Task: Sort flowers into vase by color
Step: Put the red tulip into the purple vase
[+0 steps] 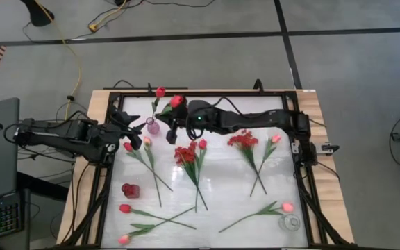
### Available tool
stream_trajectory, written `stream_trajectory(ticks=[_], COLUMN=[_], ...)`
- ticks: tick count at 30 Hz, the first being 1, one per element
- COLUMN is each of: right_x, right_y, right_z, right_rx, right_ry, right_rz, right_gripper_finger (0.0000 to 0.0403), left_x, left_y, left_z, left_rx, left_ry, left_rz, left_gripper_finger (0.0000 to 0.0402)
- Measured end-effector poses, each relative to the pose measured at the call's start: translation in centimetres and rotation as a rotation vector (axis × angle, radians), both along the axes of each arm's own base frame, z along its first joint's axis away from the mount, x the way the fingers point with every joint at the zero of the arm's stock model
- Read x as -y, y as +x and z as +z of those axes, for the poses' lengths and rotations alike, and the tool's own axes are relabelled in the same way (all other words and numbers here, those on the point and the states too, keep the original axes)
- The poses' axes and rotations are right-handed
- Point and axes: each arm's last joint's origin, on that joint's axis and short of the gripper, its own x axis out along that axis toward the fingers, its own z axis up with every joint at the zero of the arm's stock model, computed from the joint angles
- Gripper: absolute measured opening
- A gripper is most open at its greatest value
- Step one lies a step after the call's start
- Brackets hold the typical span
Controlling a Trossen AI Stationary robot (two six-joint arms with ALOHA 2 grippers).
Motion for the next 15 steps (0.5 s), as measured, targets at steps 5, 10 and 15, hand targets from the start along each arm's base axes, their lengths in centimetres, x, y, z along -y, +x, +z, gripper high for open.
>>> stream_trajectory(ticks=[5, 10, 15], right_x=[1.2, 1.9, 2.1], right_y=[1.7, 2.4, 2.6], right_z=[-1.3, -1.5, -2.0], right_rx=[-0.055, -0.067, -0.083], right_ry=[-0.006, -0.014, -0.013], right_rz=[-0.022, -0.049, -0.066], right_gripper_finger=[0.0031, 0.0031, 0.0031], left_x=[0.0, 0.0, -0.1], left_y=[-0.1, -0.1, -1.0], left_z=[0.0, 0.0, 0.3], left_rx=[-0.015, -0.049, -0.026], left_ry=[0.015, 0.052, 0.058], left_rz=[-0.001, -0.023, -0.033], left_gripper_finger=[0.0166, 0.0166, 0.0166])
